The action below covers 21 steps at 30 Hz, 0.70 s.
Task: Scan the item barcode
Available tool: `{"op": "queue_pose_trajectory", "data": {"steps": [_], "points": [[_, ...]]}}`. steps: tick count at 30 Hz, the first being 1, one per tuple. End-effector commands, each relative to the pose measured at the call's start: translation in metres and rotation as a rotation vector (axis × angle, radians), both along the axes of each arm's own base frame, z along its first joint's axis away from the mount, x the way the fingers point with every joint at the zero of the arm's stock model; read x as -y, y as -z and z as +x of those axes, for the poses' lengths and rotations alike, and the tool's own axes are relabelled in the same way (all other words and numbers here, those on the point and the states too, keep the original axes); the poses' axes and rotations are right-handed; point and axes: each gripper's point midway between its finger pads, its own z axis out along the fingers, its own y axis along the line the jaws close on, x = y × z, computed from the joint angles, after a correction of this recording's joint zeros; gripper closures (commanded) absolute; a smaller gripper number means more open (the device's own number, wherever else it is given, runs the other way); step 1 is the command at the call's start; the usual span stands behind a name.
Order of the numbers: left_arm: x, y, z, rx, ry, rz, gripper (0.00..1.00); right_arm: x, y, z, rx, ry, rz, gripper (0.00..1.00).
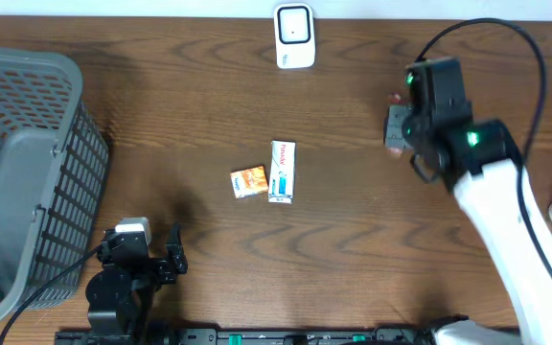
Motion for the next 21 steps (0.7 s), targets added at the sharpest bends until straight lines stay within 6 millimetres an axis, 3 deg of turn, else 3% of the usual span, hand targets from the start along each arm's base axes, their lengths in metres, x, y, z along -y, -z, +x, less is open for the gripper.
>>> {"op": "queue_pose_trajectory", "data": {"steps": [1,5,10,12,14,16,17,21], "points": [[-0.001,0.001,0.0,0.0,-0.009,-0.005,0.14,0.013,-0.03,-0.015,0.157,0.176,-0.282,0.98],[-0.001,0.001,0.0,0.0,-0.009,-0.005,0.14,-0.016,-0.013,-0.027,0.202,0.184,-0.343,0.99],[-0.001,0.001,0.0,0.0,-0.009,-0.005,0.14,-0.055,0.079,-0.051,0.176,0.177,-0.403,0.98],[-0.001,0.001,0.0,0.0,-0.009,-0.005,0.14,-0.073,0.105,-0.063,0.146,0.134,-0.419,0.99],[-0.001,0.001,0.0,0.0,-0.009,-0.005,0.14,-0.089,0.12,-0.07,0.132,0.085,-0.436,0.99],[-0.001,0.001,0.0,0.0,-0.009,-0.005,0.14,-0.098,0.125,-0.074,0.132,0.058,-0.444,0.8],[-0.001,0.001,0.0,0.0,-0.009,-0.004,0.14,-0.097,0.125,-0.074,0.131,0.059,-0.445,0.64],[-0.001,0.001,0.0,0.0,-0.009,-0.004,0.14,-0.09,0.123,-0.069,0.119,0.084,-0.432,0.45]]}}
